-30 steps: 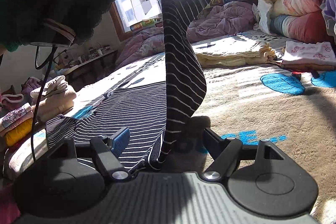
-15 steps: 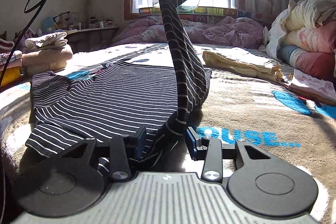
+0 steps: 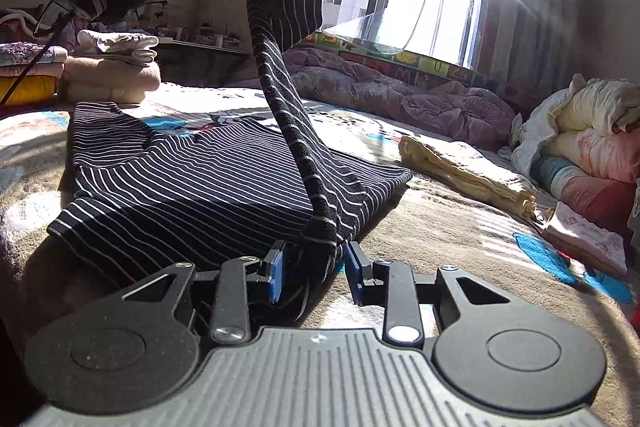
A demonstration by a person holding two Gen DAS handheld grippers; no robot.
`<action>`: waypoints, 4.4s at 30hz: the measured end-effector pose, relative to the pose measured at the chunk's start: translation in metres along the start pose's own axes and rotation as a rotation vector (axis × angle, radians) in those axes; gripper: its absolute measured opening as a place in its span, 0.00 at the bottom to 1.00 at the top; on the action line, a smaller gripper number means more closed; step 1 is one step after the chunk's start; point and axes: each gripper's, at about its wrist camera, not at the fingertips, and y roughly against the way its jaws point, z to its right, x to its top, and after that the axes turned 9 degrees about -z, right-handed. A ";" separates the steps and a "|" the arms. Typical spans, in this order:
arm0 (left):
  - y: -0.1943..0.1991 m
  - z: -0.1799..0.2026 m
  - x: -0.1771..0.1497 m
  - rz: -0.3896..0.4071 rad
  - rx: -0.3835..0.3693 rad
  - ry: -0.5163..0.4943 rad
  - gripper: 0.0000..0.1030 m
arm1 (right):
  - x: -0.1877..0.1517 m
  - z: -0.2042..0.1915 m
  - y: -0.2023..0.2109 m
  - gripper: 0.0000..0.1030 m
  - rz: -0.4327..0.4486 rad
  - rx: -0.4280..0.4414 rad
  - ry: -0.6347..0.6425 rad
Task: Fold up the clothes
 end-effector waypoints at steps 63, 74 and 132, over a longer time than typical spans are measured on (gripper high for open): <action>-0.058 -0.020 -0.043 -0.058 -0.041 0.150 0.52 | 0.025 0.036 -0.021 0.33 -0.106 0.395 -0.115; -0.190 0.090 0.030 -0.280 -0.239 -0.019 0.52 | 0.027 0.038 -0.042 0.43 -0.108 0.369 -0.170; -0.155 0.029 -0.022 -0.337 -0.354 0.276 0.21 | 0.028 0.054 -0.056 0.50 -0.192 0.655 -0.219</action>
